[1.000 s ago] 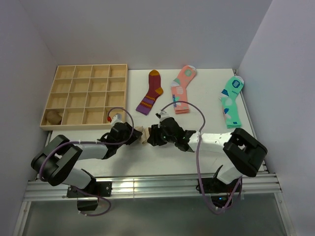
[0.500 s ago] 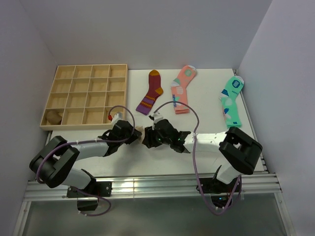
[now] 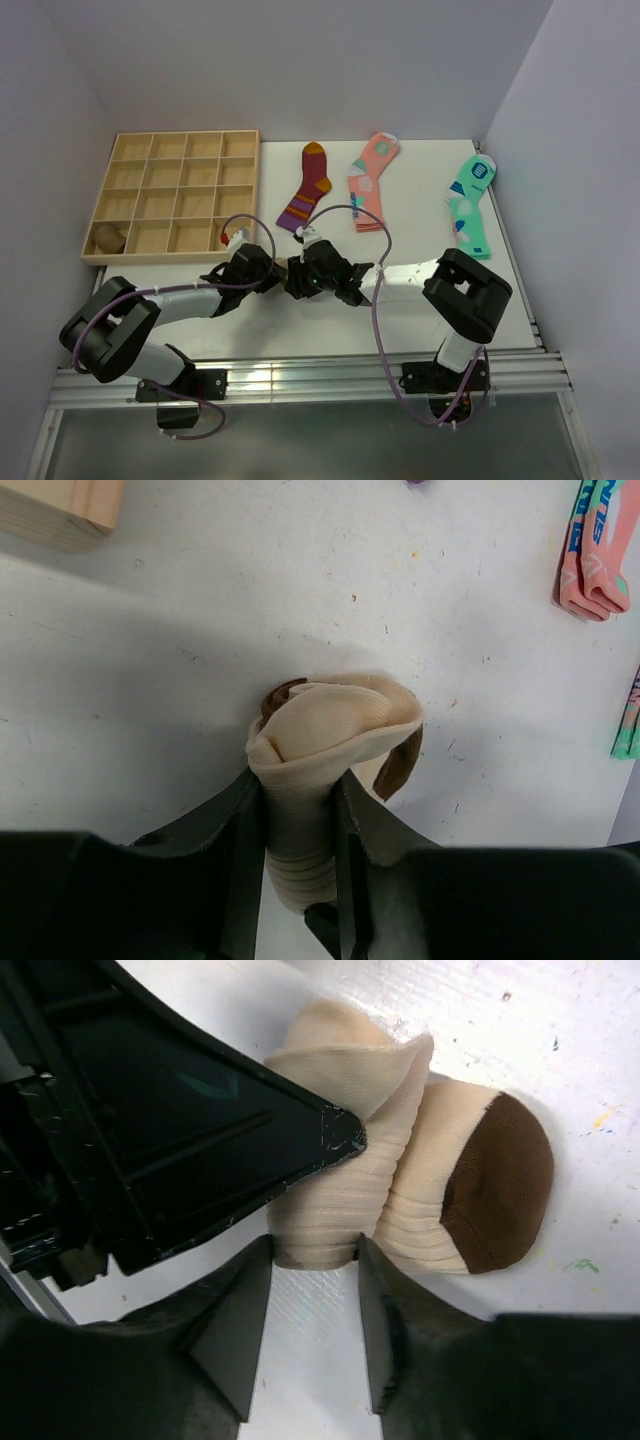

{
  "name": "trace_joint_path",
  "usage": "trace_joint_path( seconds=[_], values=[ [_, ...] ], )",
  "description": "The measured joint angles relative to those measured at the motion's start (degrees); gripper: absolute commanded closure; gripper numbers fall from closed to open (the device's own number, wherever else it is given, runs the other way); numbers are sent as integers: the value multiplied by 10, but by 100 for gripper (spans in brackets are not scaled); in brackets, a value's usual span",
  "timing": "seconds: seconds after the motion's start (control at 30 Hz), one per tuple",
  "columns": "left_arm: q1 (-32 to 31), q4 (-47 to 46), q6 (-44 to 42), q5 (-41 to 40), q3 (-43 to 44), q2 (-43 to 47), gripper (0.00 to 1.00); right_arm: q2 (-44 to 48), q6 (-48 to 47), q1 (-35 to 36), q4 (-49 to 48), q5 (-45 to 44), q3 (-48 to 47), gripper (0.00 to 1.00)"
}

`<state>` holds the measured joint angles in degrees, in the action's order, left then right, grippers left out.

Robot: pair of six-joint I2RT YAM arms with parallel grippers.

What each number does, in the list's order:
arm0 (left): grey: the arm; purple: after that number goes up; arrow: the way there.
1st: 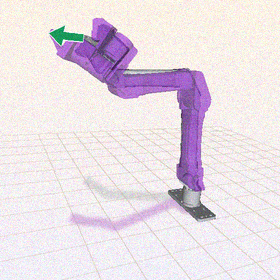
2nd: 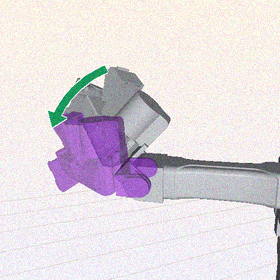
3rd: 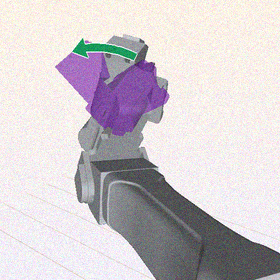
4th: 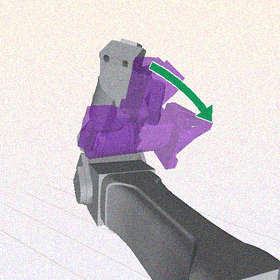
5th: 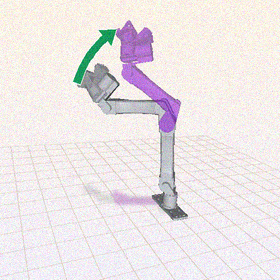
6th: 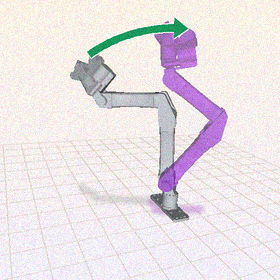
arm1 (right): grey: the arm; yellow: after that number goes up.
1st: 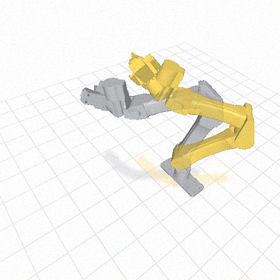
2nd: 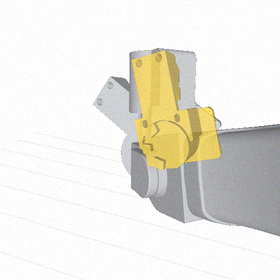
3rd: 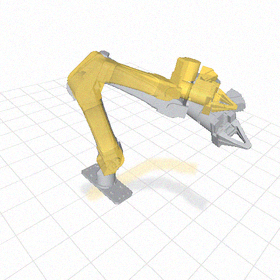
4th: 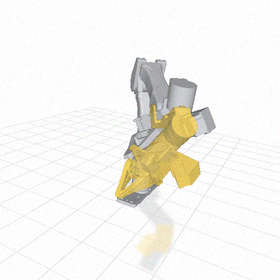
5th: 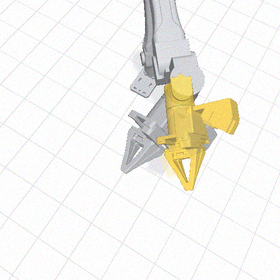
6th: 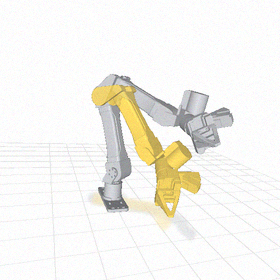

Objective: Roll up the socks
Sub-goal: Roll the sock at the center of the board.

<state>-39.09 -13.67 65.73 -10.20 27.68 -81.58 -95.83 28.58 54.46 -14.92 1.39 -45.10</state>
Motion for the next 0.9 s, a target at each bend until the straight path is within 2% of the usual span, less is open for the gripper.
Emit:
trace_joint_path(
  seconds=[0.03,0.07,0.1,0.13,0.23,0.3,0.5,0.6,0.9],
  values=[
    [0,0,0,0,0,0,91,-3,0,0,-1,1,0,60],
    [0,1,0,0,0,0,91,-6,0,0,-3,3,0,71],
    [0,2,0,-1,1,0,91,-7,1,0,-6,6,0,76],
    [0,3,-1,-2,2,0,90,-7,2,0,-8,8,1,87],
    [0,5,-1,-3,2,0,85,-7,6,-1,-17,13,6,100],
    [0,5,-1,-4,2,1,80,-7,17,-9,-28,22,14,100],
    [-1,7,-3,-4,-7,21,40,-9,76,-71,-102,113,65,100],
    [-2,8,-5,-4,-19,41,30,-21,107,-111,-136,166,82,100],
    [-2,-30,-6,-2,-59,74,26,-81,170,-160,-212,285,88,100]
  ],
)
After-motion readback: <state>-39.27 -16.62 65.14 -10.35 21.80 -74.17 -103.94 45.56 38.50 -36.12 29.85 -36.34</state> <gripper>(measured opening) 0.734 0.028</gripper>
